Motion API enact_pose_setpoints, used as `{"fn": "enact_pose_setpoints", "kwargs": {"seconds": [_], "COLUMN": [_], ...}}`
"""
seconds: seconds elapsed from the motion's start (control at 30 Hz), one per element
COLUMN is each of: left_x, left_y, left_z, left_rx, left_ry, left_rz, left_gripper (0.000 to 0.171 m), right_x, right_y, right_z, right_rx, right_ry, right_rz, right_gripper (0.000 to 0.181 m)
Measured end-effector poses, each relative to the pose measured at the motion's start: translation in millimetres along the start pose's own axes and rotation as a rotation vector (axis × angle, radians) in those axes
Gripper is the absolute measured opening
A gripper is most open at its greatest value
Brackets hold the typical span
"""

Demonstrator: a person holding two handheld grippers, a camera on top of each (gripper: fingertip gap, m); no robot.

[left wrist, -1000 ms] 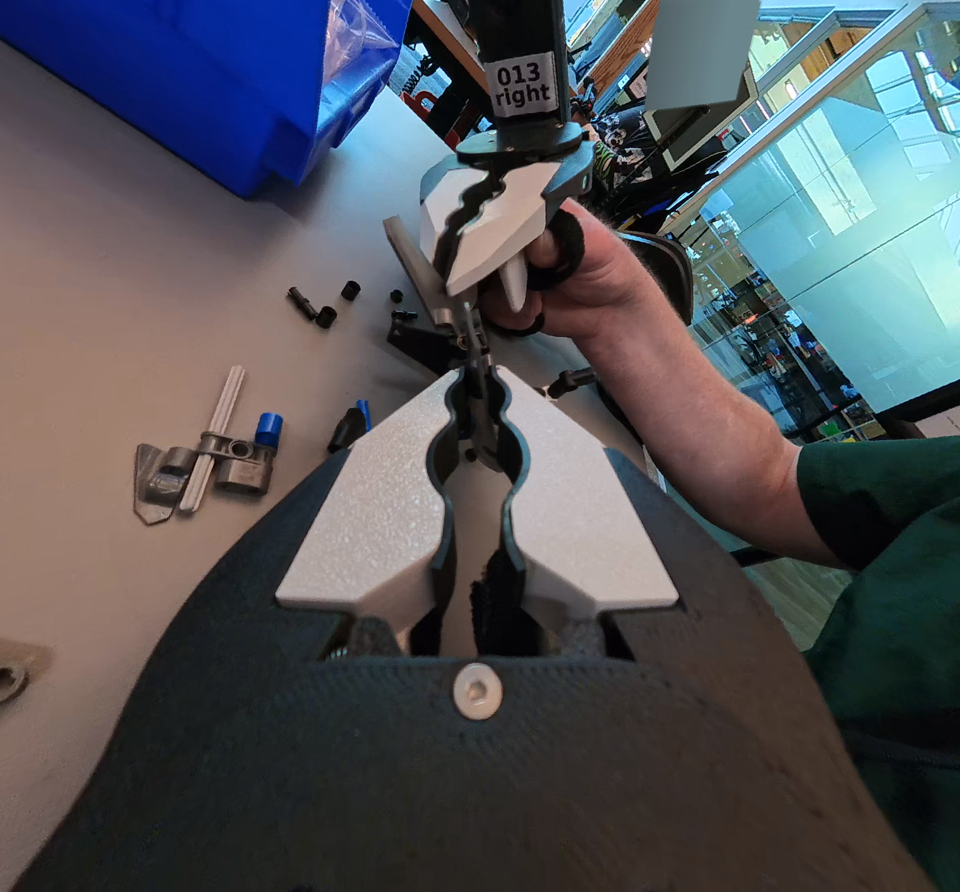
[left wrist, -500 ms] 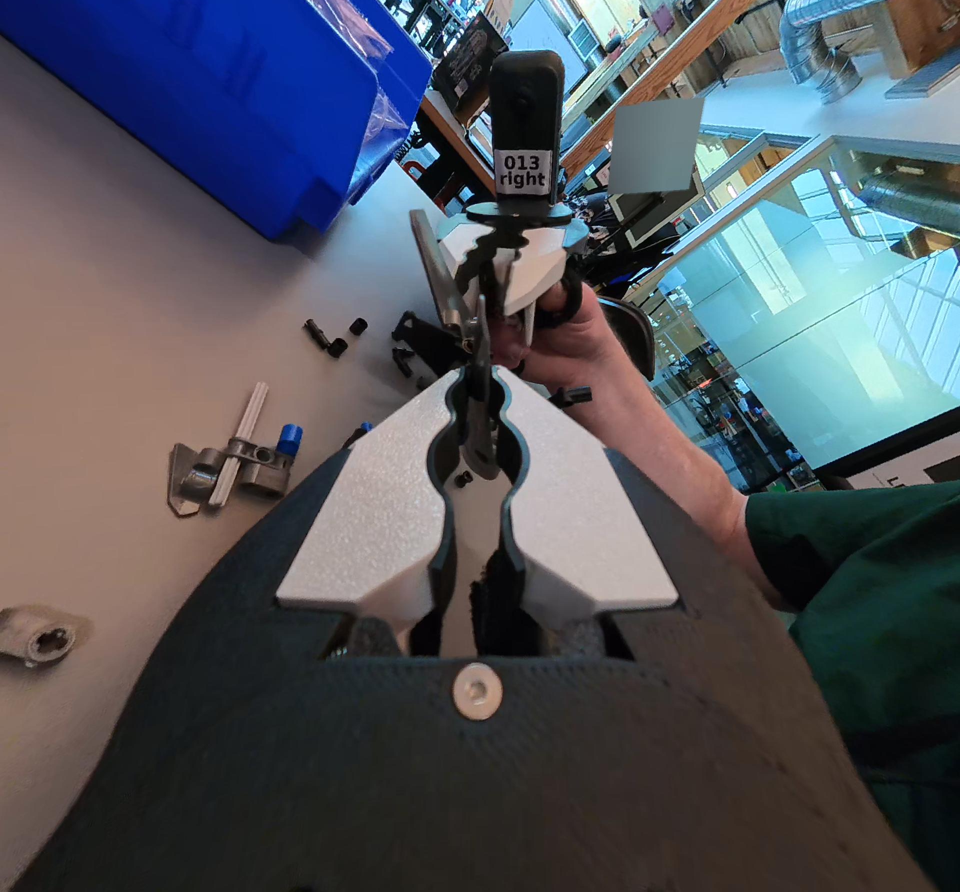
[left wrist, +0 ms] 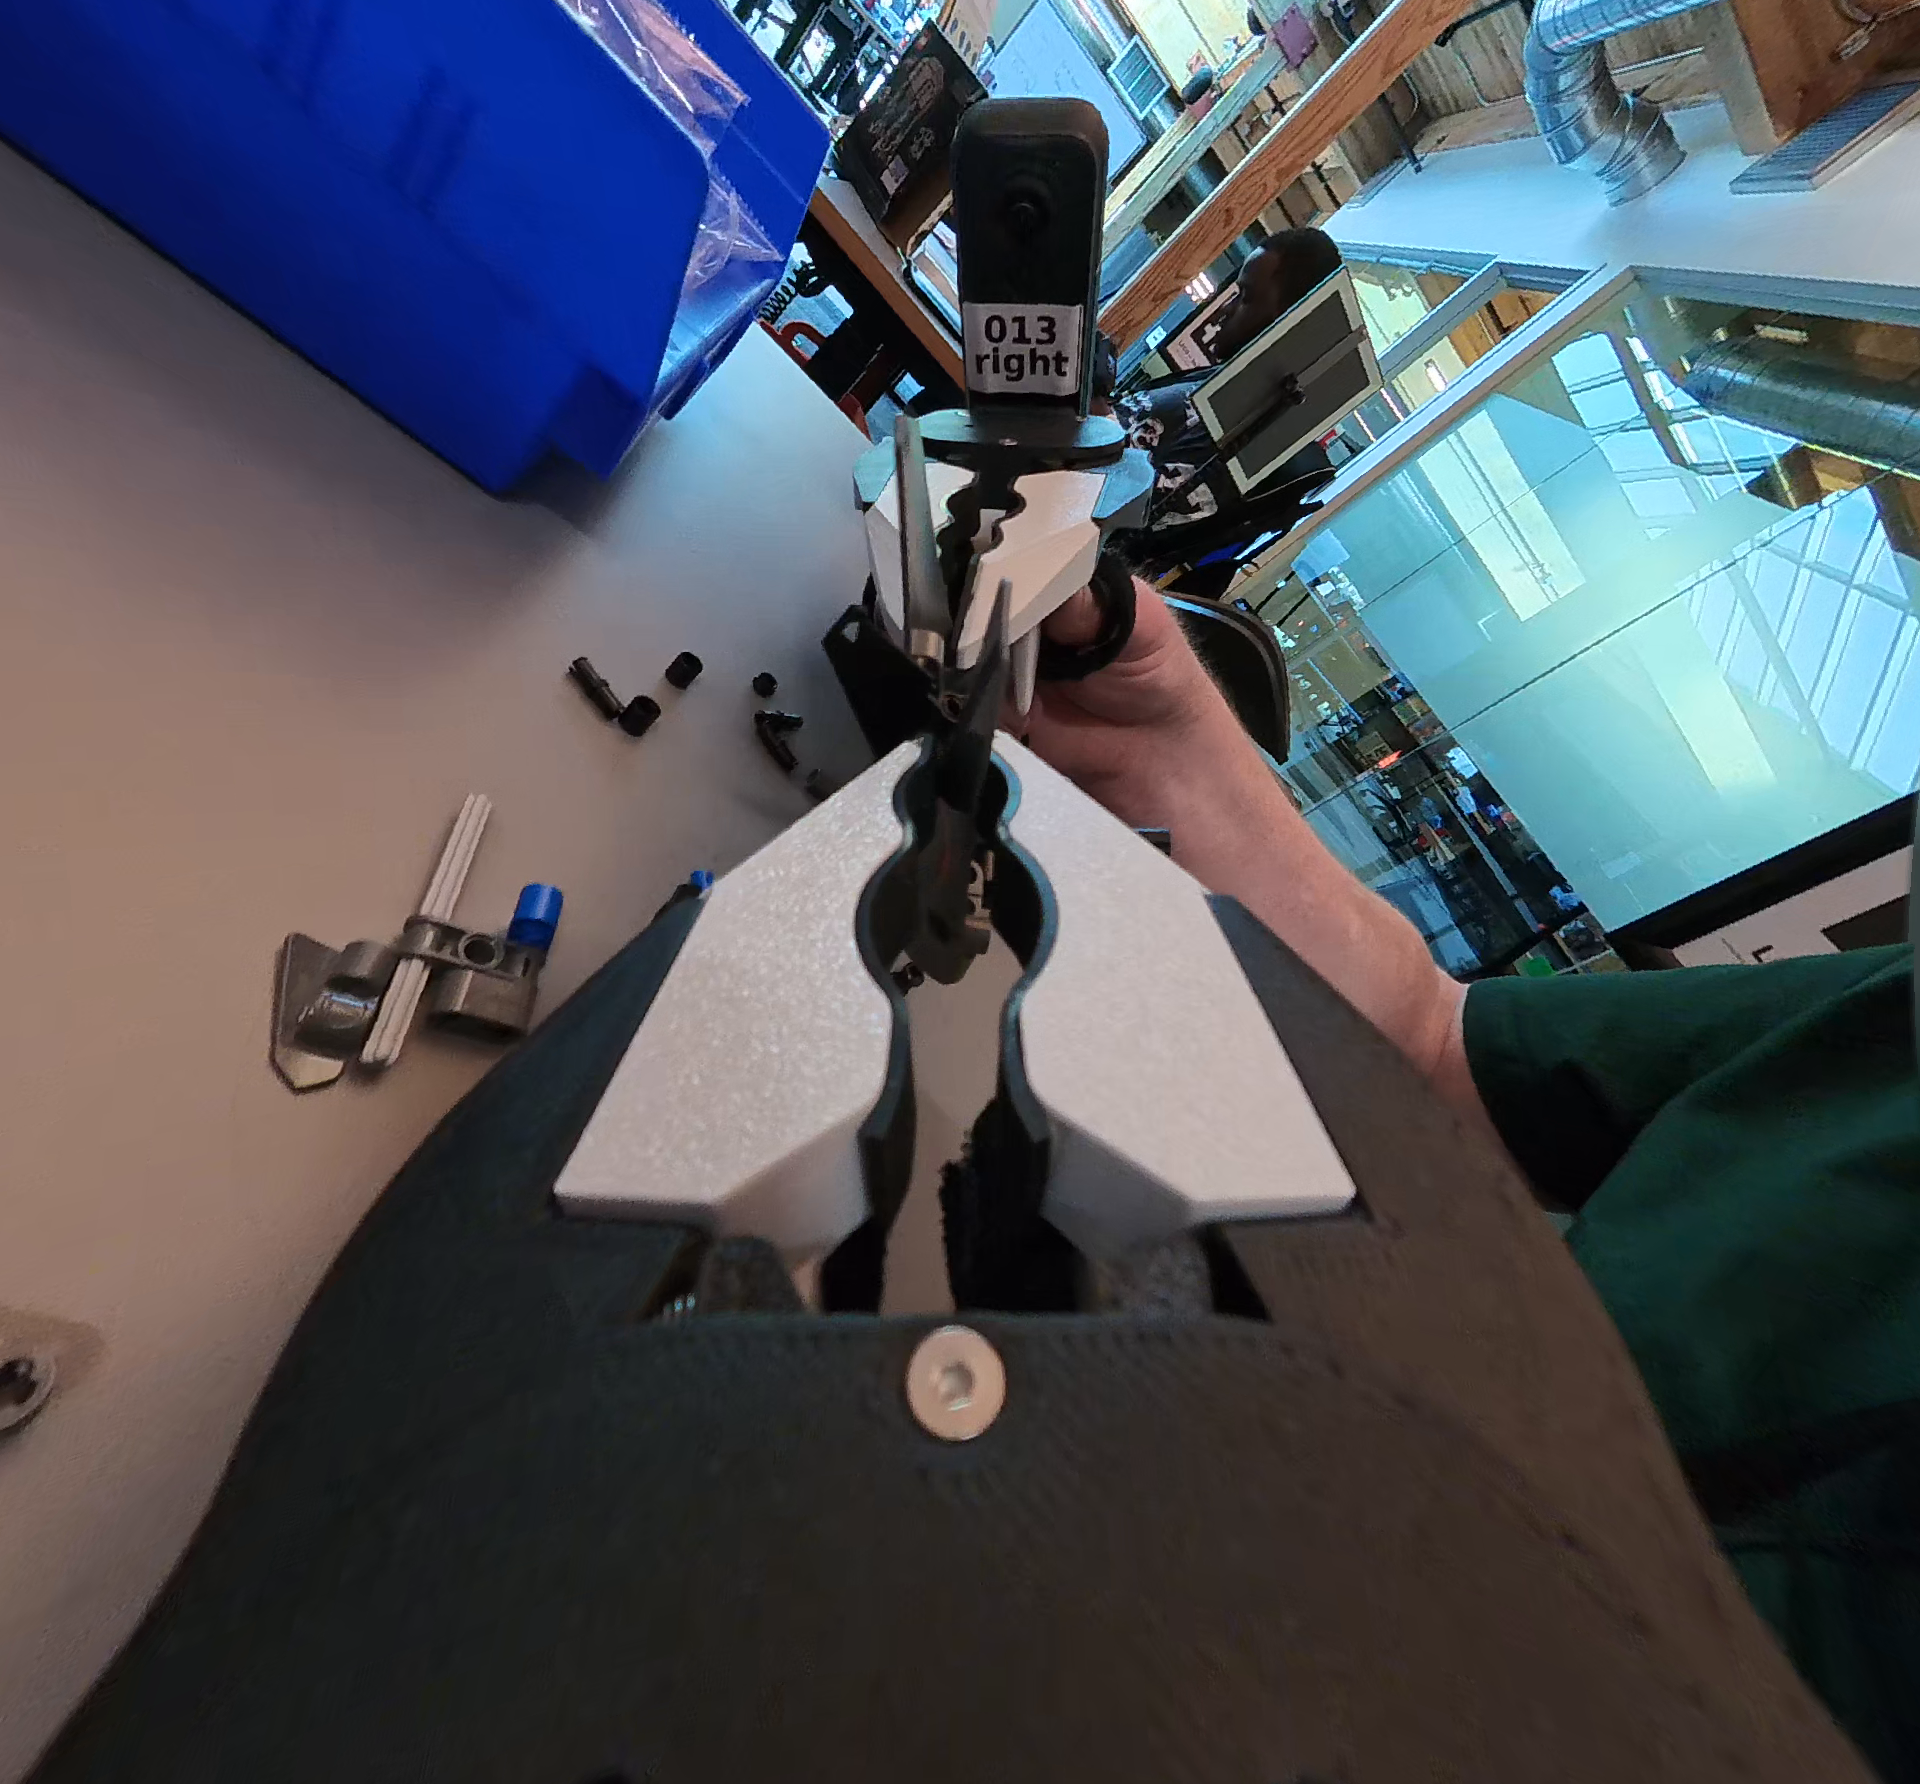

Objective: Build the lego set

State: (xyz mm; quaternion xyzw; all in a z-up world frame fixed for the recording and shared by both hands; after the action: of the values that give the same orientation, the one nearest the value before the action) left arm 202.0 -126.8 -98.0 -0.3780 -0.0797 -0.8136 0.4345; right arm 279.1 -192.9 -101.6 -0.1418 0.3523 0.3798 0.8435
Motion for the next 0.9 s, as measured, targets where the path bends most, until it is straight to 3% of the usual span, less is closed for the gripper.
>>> {"fn": "enact_pose_setpoints", "kwargs": {"seconds": [0.9], "left_x": [12], "left_y": [9], "left_z": [0], "left_rx": [0.034], "left_ry": [0.029], "left_rz": [-0.03], "left_gripper": [0.015], "right_x": [-8], "right_y": [-10], "right_z": [10], "right_rx": [0.094], "right_ry": [-0.017], "right_rz": [0.062], "right_gripper": [0.001]}}
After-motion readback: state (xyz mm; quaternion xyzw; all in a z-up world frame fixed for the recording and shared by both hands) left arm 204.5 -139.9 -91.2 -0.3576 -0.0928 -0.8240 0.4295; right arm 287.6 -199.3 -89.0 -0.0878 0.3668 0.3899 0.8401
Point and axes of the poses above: each gripper's, where its closed fingertips meet, y out along the fingers, z out of its top, x = y × z across the jaws, the point moved 4 cm from there along -y, back along the fingers, and after that the axes turned 8 degrees about z, right-handed, at the moved point
